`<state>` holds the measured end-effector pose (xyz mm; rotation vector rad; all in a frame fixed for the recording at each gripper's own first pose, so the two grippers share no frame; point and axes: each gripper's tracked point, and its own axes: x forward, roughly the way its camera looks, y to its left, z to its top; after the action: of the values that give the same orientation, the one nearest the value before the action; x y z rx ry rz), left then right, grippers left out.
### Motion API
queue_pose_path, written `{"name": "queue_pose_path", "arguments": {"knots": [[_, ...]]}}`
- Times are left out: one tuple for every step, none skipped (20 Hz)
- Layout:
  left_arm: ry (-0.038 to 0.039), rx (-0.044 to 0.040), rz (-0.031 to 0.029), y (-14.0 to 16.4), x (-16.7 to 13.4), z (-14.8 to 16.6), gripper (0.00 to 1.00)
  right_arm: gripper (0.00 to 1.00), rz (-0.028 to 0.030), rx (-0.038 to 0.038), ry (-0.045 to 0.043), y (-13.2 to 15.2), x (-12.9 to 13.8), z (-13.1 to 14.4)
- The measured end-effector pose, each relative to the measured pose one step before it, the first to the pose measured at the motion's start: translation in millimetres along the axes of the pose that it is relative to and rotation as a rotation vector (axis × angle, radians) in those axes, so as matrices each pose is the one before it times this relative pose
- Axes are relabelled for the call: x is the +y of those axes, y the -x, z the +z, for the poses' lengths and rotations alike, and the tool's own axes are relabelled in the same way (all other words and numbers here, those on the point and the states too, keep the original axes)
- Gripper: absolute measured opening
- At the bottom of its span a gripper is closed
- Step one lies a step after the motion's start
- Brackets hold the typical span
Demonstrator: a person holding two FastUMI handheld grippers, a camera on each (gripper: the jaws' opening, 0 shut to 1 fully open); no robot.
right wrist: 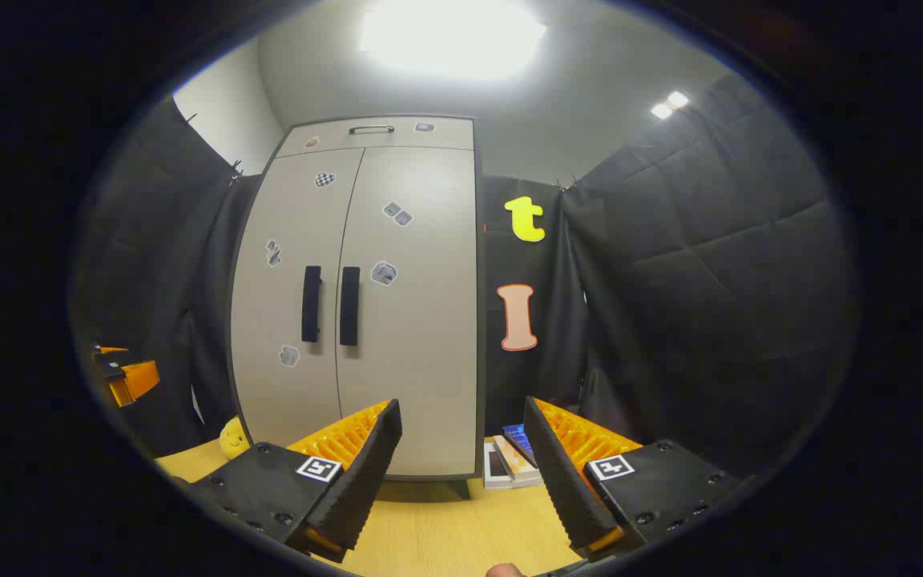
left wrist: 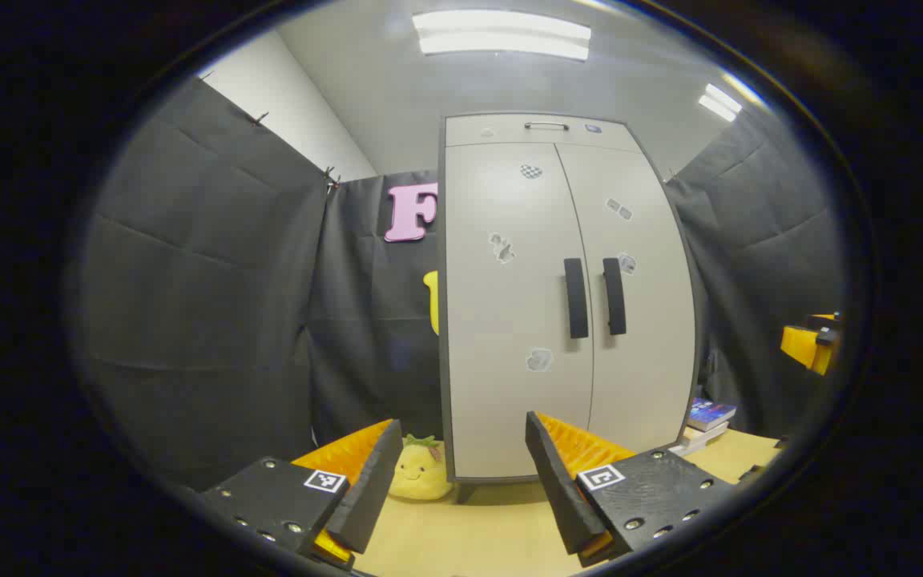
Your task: Open the right door of the double-door shoe cabinet with the right hand, and open the left door with the left hand.
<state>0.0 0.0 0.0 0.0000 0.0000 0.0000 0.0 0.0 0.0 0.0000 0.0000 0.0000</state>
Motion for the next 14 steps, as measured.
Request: {"name": "queue_pose_path", "arguments": {"knots": [[-0.00518,-0.0011,0.00427,-0.32,1.79,0.88,0.9,0.96,0.00371,0.00057,0.00279,-0.72,0.78,-0.69],[-0.00282,-0.00091,0.00258,0.35,1.53,0.85,0.89,0.96,0.00455,0.00017,0.0047,-0.82,0.85,-0.25],[-0.00182,-0.00035,0.00248,-1.1,0.32,0.2,0.89,0.96,0.0044,0.00126,0.00519,0.6,0.95,-0.38],[-0.00178,0.0,0.00299,0.06,0.22,1.35,0.89,0.96,0.00359,-0.00064,0.00367,0.01,1.16,0.1],[-0.00228,-0.00041,0.0006,0.26,0.65,-0.76,0.89,0.96,0.0031,-0.00052,0.00265,0.26,0.81,0.21],[-0.00268,-0.00044,-0.00509,0.55,-1.28,0.71,0.9,0.96,0.00265,-0.00131,0.00199,-0.21,0.72,0.56],[-0.00404,-0.00221,-0.0049,1.36,-1.24,-0.53,0.89,0.96,0.00069,-0.0005,0.00118,0.37,-0.22,-0.84],[-0.00624,-0.00173,-0.00067,0.12,0.1,1.03,0.89,0.96,0.00215,0.0008,-0.00088,-0.13,0.1,-0.2],[-0.00533,-0.00272,0.00002,0.75,-0.91,-0.03,0.89,0.96,0.00313,0.00027,-0.00154,-0.27,0.74,-1.02],[-0.00242,-0.00383,0.00077,0.1,-0.41,2.17,0.89,0.96,0.0006,0.0022,-0.00039,-0.29,-0.06,-1.05],[0.00048,-0.00325,-0.0001,0.21,-0.44,0.62,0.89,0.96,-0.00066,0.00268,0.00007,-0.21,-0.49,-0.52],[0.00152,-0.00297,-0.00171,-0.15,-0.83,1.69,0.89,0.96,0.00026,0.00124,-0.00163,-0.71,0.14,0.09],[0.00057,-0.00359,-0.00166,0.46,-0.35,1.11,0.89,0.99,0.0009,0.00042,-0.00216,-1.6,0.17,-0.96],[-0.00277,-0.00237,0.0004,0.33,0.25,1.54,0.89,0.96,-0.00046,0.0,-0.00273,-1.51,0.02,1.11]]}}
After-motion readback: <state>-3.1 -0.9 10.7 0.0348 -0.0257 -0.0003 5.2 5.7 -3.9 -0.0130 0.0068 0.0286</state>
